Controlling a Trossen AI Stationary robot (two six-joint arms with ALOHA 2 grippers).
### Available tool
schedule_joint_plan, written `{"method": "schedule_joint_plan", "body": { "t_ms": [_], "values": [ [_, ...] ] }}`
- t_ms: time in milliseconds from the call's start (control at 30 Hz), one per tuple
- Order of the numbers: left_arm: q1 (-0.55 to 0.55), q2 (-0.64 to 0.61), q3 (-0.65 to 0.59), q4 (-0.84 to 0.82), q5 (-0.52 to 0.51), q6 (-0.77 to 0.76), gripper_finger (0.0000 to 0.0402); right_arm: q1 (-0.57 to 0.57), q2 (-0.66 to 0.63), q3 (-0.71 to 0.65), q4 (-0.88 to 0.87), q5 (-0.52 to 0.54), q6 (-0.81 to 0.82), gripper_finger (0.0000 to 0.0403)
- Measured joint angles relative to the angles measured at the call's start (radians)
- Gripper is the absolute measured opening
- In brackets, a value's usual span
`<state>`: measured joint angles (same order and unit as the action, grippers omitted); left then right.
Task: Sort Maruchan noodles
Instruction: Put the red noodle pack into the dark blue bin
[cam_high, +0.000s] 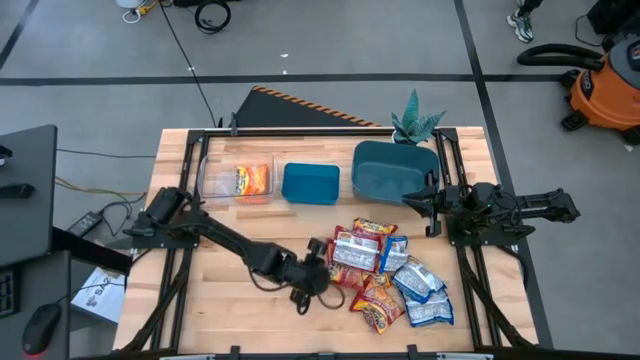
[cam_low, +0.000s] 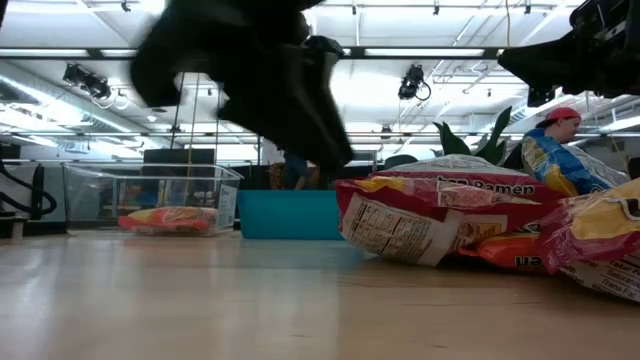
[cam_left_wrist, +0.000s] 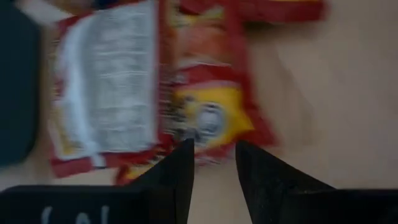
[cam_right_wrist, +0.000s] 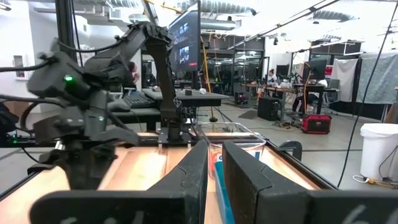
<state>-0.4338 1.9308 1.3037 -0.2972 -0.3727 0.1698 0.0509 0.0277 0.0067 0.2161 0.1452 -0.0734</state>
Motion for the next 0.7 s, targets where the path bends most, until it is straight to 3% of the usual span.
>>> {"method": "schedule_joint_plan", "body": {
  "t_ms": [433,700],
  "values": [
    [-0.076,0.021,-0.003,0.038,-0.007,0.138,0.0125,0.0,0.0,0.0,0.0,0.0,0.0,0.0055],
    [-0.103,0.113,-0.002,0.113,-0.152,0.345,0.0125,0.0,0.0,0.0,0.016,0.0,0.0,0.0055]
  ]
}}
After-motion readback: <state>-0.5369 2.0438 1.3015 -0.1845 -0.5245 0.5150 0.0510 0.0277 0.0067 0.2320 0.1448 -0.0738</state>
